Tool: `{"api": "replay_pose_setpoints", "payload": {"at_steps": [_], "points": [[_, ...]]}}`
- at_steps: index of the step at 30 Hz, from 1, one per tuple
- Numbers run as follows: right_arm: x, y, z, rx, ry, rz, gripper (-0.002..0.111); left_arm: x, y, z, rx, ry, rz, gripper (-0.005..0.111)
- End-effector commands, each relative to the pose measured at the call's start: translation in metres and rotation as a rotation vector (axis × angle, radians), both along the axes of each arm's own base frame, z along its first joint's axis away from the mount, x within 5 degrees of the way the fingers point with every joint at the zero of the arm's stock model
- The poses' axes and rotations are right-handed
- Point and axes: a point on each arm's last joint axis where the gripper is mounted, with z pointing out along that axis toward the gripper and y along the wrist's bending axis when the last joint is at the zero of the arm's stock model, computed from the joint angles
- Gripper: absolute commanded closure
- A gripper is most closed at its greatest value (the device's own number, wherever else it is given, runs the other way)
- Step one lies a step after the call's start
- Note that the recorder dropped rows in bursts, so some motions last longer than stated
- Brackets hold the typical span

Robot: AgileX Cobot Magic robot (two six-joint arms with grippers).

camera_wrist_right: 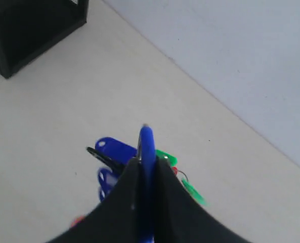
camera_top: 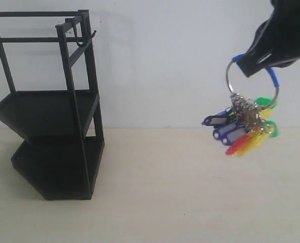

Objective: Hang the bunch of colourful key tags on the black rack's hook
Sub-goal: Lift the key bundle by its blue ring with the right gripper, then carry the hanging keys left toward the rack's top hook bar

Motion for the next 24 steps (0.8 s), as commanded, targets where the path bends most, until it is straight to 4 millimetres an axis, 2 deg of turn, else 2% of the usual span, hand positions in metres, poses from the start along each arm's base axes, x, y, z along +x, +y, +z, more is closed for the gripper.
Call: {"api": "replay_pose_setpoints", "payload": {"at_steps": [1, 3, 6, 7, 9, 10, 13, 14, 16, 17, 19, 20, 24], "points": [[0.002, 0.000, 0.009, 0.082, -0.058, -0.096, 0.109, 0.000, 0.000, 0.001, -0.005, 0.000, -0.001, 0.102], [-0.005, 0.011, 0.003, -0.052, -0.049, 0.096, 0.109, 0.000, 0.000, 0.001, -0.005, 0.000, -0.001, 0.102], [0.006, -0.003, 0.009, 0.064, -0.089, -0.162, 0.109, 0.000, 0.000, 0.001, -0.005, 0.000, -0.001, 0.102], [0.006, -0.002, 0.009, 0.067, -0.087, -0.151, 0.109, 0.000, 0.000, 0.001, -0.005, 0.000, -0.001, 0.102], [-0.003, 0.011, 0.005, -0.041, -0.068, 0.065, 0.109, 0.000, 0.000, 0.001, -0.005, 0.000, -0.001, 0.102], [-0.004, 0.012, 0.004, -0.062, -0.072, 0.090, 0.109, 0.000, 0.000, 0.001, -0.005, 0.000, -0.001, 0.102], [0.007, -0.002, 0.011, 0.096, -0.102, -0.165, 0.109, 0.000, 0.000, 0.001, -0.005, 0.000, -0.001, 0.102], [0.006, 0.001, 0.009, 0.081, -0.092, -0.122, 0.109, 0.000, 0.000, 0.001, -0.005, 0.000, -0.001, 0.102], [-0.002, 0.015, 0.002, -0.029, -0.057, 0.095, 0.109, 0.000, 0.000, 0.001, -0.005, 0.000, -0.001, 0.102], [-0.002, 0.018, 0.001, -0.017, -0.047, 0.114, 0.109, 0.000, 0.000, 0.001, -0.005, 0.000, -0.001, 0.102], [0.006, 0.015, 0.004, 0.132, -0.046, -0.040, 0.109, 0.000, 0.000, 0.001, -0.005, 0.000, -0.001, 0.102], [0.008, 0.018, 0.005, 0.173, -0.051, -0.052, 0.109, 0.000, 0.000, 0.001, -0.005, 0.000, -0.001, 0.102], [-0.001, 0.060, 0.009, 0.260, -0.116, 0.190, 0.109, 0.000, 0.000, 0.001, -0.005, 0.000, -0.001, 0.102]]}}
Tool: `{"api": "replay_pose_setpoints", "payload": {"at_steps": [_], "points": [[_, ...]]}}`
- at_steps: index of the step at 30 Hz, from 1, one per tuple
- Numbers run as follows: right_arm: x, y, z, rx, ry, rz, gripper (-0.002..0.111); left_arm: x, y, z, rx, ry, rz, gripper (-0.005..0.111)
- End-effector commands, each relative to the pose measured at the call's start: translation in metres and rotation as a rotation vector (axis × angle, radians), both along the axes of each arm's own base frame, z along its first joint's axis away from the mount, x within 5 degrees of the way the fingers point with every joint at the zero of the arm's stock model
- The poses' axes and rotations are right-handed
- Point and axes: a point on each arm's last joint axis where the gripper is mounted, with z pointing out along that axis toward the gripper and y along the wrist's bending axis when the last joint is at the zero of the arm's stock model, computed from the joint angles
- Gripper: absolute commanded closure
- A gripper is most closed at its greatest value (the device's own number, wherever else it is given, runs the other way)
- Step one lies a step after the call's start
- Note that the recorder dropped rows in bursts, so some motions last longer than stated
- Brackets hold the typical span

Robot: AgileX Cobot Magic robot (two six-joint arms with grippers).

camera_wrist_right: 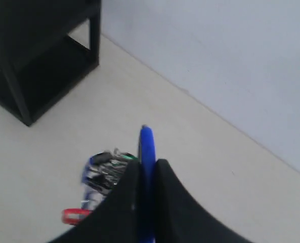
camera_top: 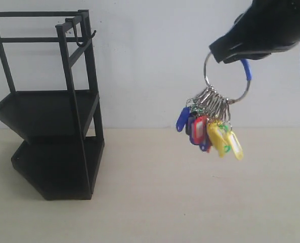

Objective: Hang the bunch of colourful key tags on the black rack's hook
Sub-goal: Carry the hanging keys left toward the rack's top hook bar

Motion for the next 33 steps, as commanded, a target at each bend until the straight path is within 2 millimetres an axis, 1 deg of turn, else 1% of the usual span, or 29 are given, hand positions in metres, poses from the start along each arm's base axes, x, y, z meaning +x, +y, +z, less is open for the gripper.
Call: {"api": "replay_pose_setpoints", "payload": {"at_steps": [1, 3, 5, 10, 18, 21, 24, 29, 33], "points": [[-0.007, 0.040, 0.012, 0.150, -0.127, 0.167, 0.109, 0.000, 0.000, 0.001, -0.005, 0.000, -0.001, 0.102], [-0.001, 0.050, 0.014, 0.236, -0.176, 0.147, 0.109, 0.000, 0.000, 0.001, -0.005, 0.000, -0.001, 0.102], [0.008, 0.056, 0.011, 0.303, -0.180, 0.114, 0.109, 0.000, 0.000, 0.001, -0.005, 0.000, -0.001, 0.102], [0.032, 0.072, -0.005, 0.338, -0.226, 0.091, 0.109, 0.000, 0.000, 0.001, -0.005, 0.000, -0.001, 0.102], [0.062, 0.094, -0.021, 0.471, -0.364, 0.051, 0.109, 0.000, 0.000, 0.001, -0.005, 0.000, -0.001, 0.102], [0.072, 0.099, -0.029, 0.496, -0.409, 0.040, 0.109, 0.000, 0.000, 0.001, -0.005, 0.000, -0.001, 0.102], [0.077, 0.113, -0.035, 0.505, -0.424, 0.056, 0.109, 0.000, 0.000, 0.001, -0.005, 0.000, -0.001, 0.102], [0.085, 0.140, -0.037, 0.475, -0.445, 0.109, 0.109, 0.000, 0.000, 0.001, -0.005, 0.000, -0.001, 0.102], [0.095, 0.150, -0.042, 0.462, -0.435, 0.116, 0.109, 0.000, 0.000, 0.001, -0.005, 0.000, -0.001, 0.102]]}}
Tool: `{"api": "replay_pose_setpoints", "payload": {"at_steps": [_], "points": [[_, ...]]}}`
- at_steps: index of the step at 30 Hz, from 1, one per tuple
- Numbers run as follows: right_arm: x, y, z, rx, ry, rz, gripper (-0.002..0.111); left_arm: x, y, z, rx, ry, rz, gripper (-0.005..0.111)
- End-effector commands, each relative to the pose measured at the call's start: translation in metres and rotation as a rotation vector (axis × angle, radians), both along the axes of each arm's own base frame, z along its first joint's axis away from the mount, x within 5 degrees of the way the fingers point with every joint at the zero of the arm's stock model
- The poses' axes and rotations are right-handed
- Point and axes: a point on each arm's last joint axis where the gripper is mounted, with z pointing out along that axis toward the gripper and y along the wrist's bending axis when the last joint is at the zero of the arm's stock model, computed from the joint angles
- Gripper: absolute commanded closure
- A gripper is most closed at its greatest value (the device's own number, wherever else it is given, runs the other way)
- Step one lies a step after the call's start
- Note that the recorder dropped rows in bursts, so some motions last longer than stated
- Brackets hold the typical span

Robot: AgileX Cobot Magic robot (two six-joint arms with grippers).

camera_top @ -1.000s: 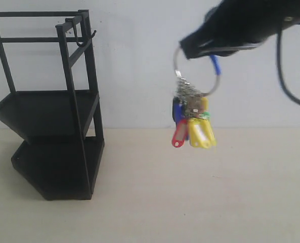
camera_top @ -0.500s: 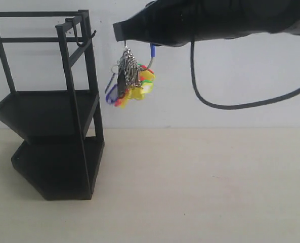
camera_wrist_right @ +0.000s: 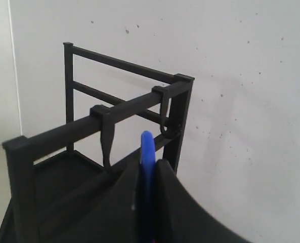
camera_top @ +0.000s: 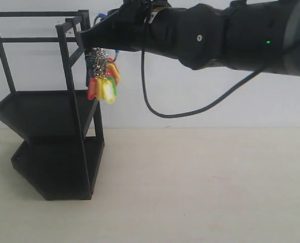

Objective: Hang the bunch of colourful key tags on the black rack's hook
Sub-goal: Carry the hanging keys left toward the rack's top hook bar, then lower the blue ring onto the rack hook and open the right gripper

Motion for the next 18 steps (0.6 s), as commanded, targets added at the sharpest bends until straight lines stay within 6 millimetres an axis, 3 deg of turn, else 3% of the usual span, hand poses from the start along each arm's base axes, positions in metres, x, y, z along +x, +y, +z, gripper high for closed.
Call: {"api": "replay_pose_setpoints", "payload": {"at_steps": [1, 11, 18], "points": [[0.009, 0.007, 0.005, 0.012, -0.041, -0.002, 0.109, 0.000, 0.000, 0.001, -0.005, 0.000, -0.001, 0.102], [0.013, 0.028, -0.002, -0.037, -0.089, 0.025, 0.109, 0.000, 0.000, 0.001, -0.005, 0.000, -0.001, 0.102], [0.012, 0.031, -0.007, -0.066, -0.057, 0.039, 0.109, 0.000, 0.000, 0.001, -0.005, 0.000, -0.001, 0.102]]}}
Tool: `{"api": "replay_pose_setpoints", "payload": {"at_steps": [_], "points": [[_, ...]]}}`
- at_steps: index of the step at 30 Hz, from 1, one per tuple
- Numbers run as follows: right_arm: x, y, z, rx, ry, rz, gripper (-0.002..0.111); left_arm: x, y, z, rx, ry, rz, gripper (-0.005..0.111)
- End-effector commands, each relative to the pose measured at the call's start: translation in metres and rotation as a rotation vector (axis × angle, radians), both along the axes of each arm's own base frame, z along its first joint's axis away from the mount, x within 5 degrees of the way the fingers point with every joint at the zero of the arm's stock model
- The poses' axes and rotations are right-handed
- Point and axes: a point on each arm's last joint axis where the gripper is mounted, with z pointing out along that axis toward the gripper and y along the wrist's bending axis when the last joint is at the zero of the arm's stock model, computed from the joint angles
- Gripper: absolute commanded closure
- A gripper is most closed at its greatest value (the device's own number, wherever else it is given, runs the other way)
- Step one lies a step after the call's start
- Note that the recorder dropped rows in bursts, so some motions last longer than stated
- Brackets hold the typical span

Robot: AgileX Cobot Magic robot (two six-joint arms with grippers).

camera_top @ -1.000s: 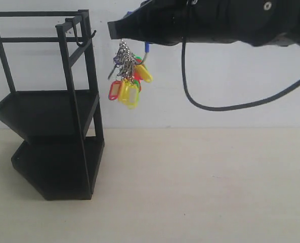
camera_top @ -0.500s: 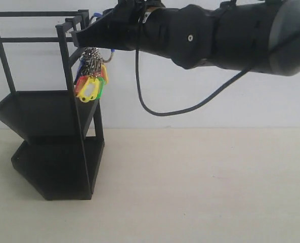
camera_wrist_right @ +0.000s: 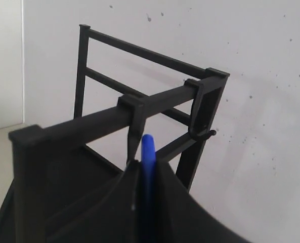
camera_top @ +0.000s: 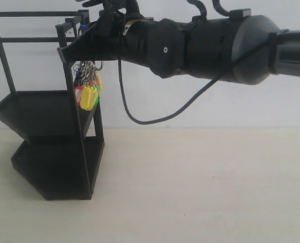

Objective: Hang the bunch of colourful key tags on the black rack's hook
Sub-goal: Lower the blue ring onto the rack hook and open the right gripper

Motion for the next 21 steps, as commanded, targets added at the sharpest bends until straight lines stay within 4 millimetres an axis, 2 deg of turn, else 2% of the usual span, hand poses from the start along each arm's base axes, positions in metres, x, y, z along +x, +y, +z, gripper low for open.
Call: {"api": "replay_pose_setpoints", "payload": {"at_steps": [1, 17, 21], "points": [[-0.0021, 0.0003, 0.0069, -0.001, -0.018, 0.005, 0.109, 0.0002, -0.0001, 0.0007, -0.005, 0.000, -0.001, 0.102], [-0.0020, 0.0009, 0.0033, -0.018, 0.006, 0.010, 0.108, 0.0002, -0.0001, 0.0007, -0.005, 0.000, -0.001, 0.102], [0.0006, 0.0030, -0.0016, -0.016, 0.004, 0.007, 0.098, 0.0002, -0.0001, 0.0007, -0.005, 0.000, -0.001, 0.102]]}}
